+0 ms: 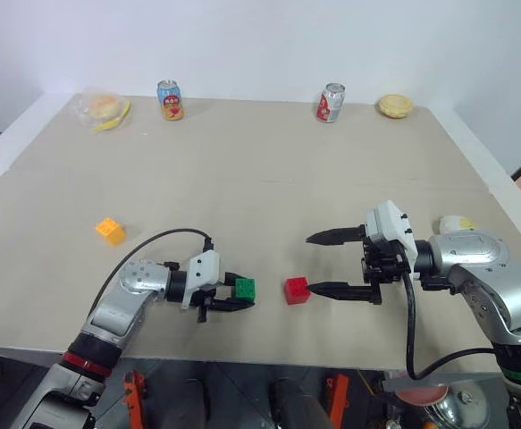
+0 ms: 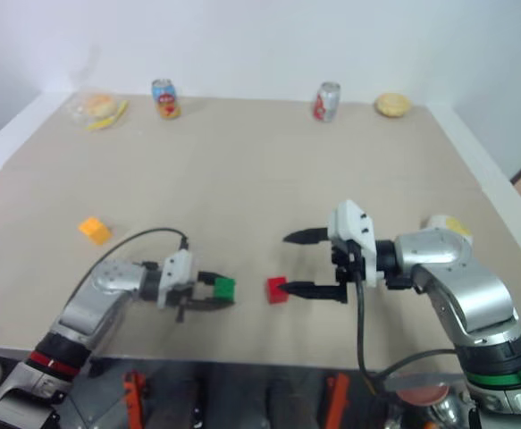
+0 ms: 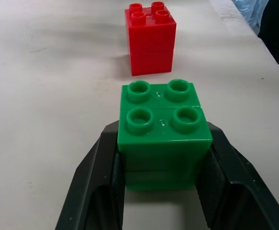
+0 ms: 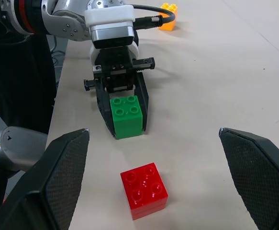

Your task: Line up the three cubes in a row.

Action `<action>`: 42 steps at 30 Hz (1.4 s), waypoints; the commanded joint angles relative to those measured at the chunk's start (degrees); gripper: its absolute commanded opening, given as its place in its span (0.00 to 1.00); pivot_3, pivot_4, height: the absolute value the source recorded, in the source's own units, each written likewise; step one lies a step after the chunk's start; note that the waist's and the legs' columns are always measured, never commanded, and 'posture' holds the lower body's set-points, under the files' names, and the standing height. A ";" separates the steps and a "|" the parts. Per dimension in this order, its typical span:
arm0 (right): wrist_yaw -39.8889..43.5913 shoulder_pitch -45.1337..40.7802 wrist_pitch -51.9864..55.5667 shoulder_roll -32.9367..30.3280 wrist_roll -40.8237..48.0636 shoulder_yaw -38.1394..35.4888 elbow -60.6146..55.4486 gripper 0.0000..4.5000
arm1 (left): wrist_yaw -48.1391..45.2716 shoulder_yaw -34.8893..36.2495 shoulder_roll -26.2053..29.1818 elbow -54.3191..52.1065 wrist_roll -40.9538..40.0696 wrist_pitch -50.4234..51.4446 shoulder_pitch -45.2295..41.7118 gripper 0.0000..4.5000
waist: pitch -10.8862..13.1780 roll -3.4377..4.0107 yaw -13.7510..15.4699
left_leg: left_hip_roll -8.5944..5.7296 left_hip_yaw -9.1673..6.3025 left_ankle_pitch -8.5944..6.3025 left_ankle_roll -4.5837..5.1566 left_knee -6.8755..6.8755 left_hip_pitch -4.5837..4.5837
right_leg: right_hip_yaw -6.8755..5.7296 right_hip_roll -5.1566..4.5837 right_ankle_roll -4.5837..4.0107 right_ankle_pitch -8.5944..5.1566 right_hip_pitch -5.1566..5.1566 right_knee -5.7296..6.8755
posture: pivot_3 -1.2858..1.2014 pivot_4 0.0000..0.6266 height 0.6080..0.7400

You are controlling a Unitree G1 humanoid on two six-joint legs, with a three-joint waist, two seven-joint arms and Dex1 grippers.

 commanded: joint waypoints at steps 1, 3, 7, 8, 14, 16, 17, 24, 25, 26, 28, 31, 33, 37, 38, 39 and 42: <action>-0.21 -0.19 -0.27 -0.96 0.87 -1.68 -2.05 1.00 | 0.37 0.23 -0.45 0.39 -0.14 0.32 -1.07 0.42 | 0.00 0.00 -0.01 | 0.00 0.00 0.00 0.00 0.01 0.00 | 0.00 0.00 0.00 0.00 0.00 0.00 | 0.52 0.24 0.95; -0.22 -0.16 -0.32 -1.01 0.88 -1.68 -2.00 1.00 | 0.29 0.52 -0.60 0.49 -0.68 1.38 -1.43 0.60 | 0.00 0.00 -0.01 | 0.00 0.00 0.00 0.00 0.02 0.01 | 0.00 0.00 0.01 0.01 0.02 0.00 | 0.52 0.24 0.95; -0.23 -0.27 -0.46 -1.02 0.94 -1.53 -1.81 1.00 | -0.06 0.91 -0.63 0.18 -1.02 1.71 -1.66 0.92 | 0.00 0.00 0.00 | 0.00 0.00 0.00 0.01 0.02 0.01 | 0.00 0.00 0.02 0.02 0.01 0.00 | 0.52 0.24 0.95; -0.21 -0.36 -0.53 -0.98 0.96 -1.53 -1.67 1.00 | -0.10 1.06 -0.65 0.13 -1.09 1.45 -1.70 0.99 | 0.00 0.00 0.00 | 0.00 0.00 0.00 0.01 0.02 0.01 | 0.00 0.00 0.01 0.02 0.01 0.00 | 0.52 0.24 0.95; -0.08 -1.17 -0.14 -0.27 2.83 -2.54 -0.70 1.00 | 1.11 4.64 0.23 -5.11 -5.07 4.49 -0.82 0.99 | 0.01 -0.01 -0.01 | 0.00 -0.01 0.00 0.01 0.01 0.00 | 0.00 0.00 0.01 0.01 0.01 0.00 | 0.52 0.24 0.95; -0.42 -1.87 0.43 0.18 4.61 -3.50 -0.74 1.00 | 4.13 8.09 0.75 -9.38 -8.23 8.84 -0.24 0.99 | 0.01 -0.01 -0.03 | 0.00 -0.01 0.00 0.01 0.01 0.00 | 0.00 0.00 0.02 0.02 0.01 0.00 | 0.52 0.24 0.95; -0.64 -2.28 0.72 0.49 5.61 -3.98 -0.80 1.00 | 6.18 9.85 0.84 -11.33 -9.58 10.86 0.04 0.99 | 0.01 -0.01 -0.10 | 0.01 -0.01 0.00 0.01 0.01 0.00 | 0.00 0.00 0.02 0.02 0.02 0.01 | 0.52 0.24 0.95; -5.32 -9.41 1.90 6.79 9.21 -3.56 0.87 1.00 | 22.18 22.01 1.95 -21.44 -11.39 17.72 4.63 0.99 | 0.01 -0.01 -0.17 | 0.07 -0.03 0.01 0.01 0.01 0.08 | 0.00 0.07 0.04 0.05 0.06 0.03 | 0.52 0.24 0.95; -5.71 -10.73 1.51 8.03 8.31 -2.42 1.75 1.00 | 22.50 23.77 3.10 -20.81 -11.46 17.67 5.22 0.99 | 0.01 -0.03 -0.16 | 0.06 -0.05 0.02 0.03 0.01 0.08 | -0.01 0.09 0.04 0.06 0.07 0.04 | 0.52 0.24 0.95; -5.97 -11.90 1.12 9.13 7.50 -1.40 2.65 1.00 | 22.62 25.25 4.29 -19.91 -11.41 17.44 5.69 0.99 | 0.01 -0.03 -0.13 | 0.07 -0.06 0.02 0.03 0.02 0.08 | -0.02 0.11 0.03 0.06 0.06 0.05 | 0.52 0.24 0.95; -5.72 -14.11 -0.07 11.02 5.69 0.62 4.89 1.00 | 21.94 28.27 7.09 -17.12 -11.48 16.66 6.36 0.99 | 0.01 -0.03 -0.14 | 0.07 -0.06 0.03 0.04 0.02 0.08 | -0.03 0.11 0.00 0.07 0.04 0.06 | 0.52 0.24 0.95; -4.64 -16.60 -1.80 12.79 3.75 2.68 7.61 1.00 | 21.14 32.34 10.65 -11.48 -11.37 15.02 6.52 0.99 | 0.02 -0.03 -0.14 | 0.08 -0.05 0.04 0.05 0.01 0.07 | -0.04 0.10 -0.02 0.08 0.00 0.05 | 0.52 0.24 0.95; -4.22 -17.53 -2.32 13.55 3.25 3.18 8.59 1.00 | 20.54 34.01 12.28 -7.90 -11.10 13.54 6.44 0.99 | 0.02 -0.03 -0.07 | 0.08 -0.02 0.04 0.04 0.01 0.02 | -0.04 0.08 -0.04 0.07 -0.03 0.05 | 0.52 0.24 0.95; -3.58 -17.96 -3.13 14.43 2.55 3.86 9.20 1.00 | 18.92 35.02 15.37 0.65 -9.26 9.82 6.17 0.99 | 0.02 -0.04 0.02 | 0.06 -0.01 0.02 0.02 -0.06 -0.04 | -0.06 0.02 -0.05 -0.02 -0.06 0.04 | 0.52 0.24 0.95; -3.56 -17.82 -3.15 14.51 2.44 3.91 9.12 1.00 | 18.52 35.11 15.84 3.11 -9.04 8.93 5.70 0.99 | 0.02 -0.04 0.00 | 0.07 -0.01 0.02 0.02 -0.10 -0.04 | -0.07 0.02 -0.07 -0.03 -0.08 0.04 | 0.52 0.24 0.95; -3.58 -17.67 -3.15 14.54 2.37 3.93 8.99 1.00 | 18.13 34.97 16.23 5.26 -8.73 8.00 5.23 0.99 | 0.02 -0.04 0.00 | 0.08 0.00 0.02 0.02 -0.11 -0.04 | -0.09 0.02 -0.10 -0.04 -0.10 0.05 | 0.52 0.24 0.95; -3.86 -17.15 -2.84 14.49 2.44 3.87 8.28 1.00 | 17.12 33.91 16.95 13.17 -6.97 4.67 2.67 0.99 | 0.02 -0.04 0.01 | 0.12 -0.01 0.02 0.02 -0.13 -0.04 | -0.18 0.03 -0.17 -0.04 -0.15 0.08 | 0.52 0.24 0.95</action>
